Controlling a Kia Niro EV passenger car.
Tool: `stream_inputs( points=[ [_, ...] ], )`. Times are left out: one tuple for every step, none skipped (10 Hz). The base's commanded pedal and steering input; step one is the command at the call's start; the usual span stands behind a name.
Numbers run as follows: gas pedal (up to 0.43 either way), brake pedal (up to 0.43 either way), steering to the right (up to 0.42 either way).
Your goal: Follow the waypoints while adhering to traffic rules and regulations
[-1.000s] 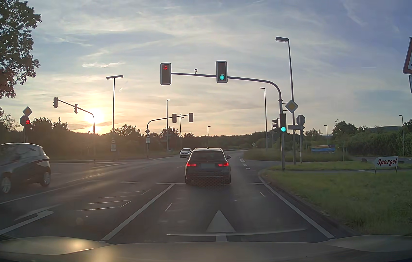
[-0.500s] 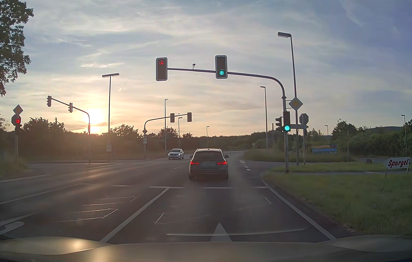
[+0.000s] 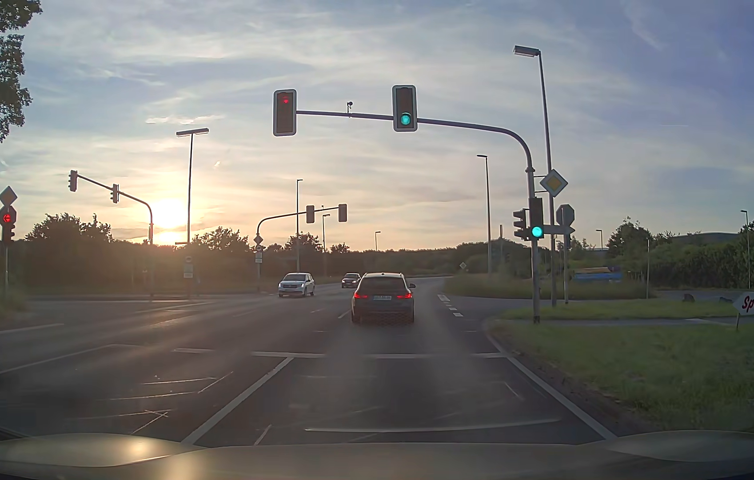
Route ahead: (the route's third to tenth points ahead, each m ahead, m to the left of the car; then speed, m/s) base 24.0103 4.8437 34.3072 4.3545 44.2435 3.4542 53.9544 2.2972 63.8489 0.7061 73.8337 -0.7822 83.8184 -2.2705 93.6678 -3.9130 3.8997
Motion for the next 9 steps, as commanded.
stream_inputs(
  points=[
    [0.390, 0.000, 0.014],
    [0.390, 0.000, 0.013],
    [0.390, 0.000, 0.013],
    [0.390, 0.000, 0.012],
    [0.390, 0.000, 0.012],
    [0.390, 0.000, 0.012],
    [0.390, 0.000, 0.012],
    [0.390, 0.000, 0.011],
    [0.390, 0.000, 0.010]
  ],
)
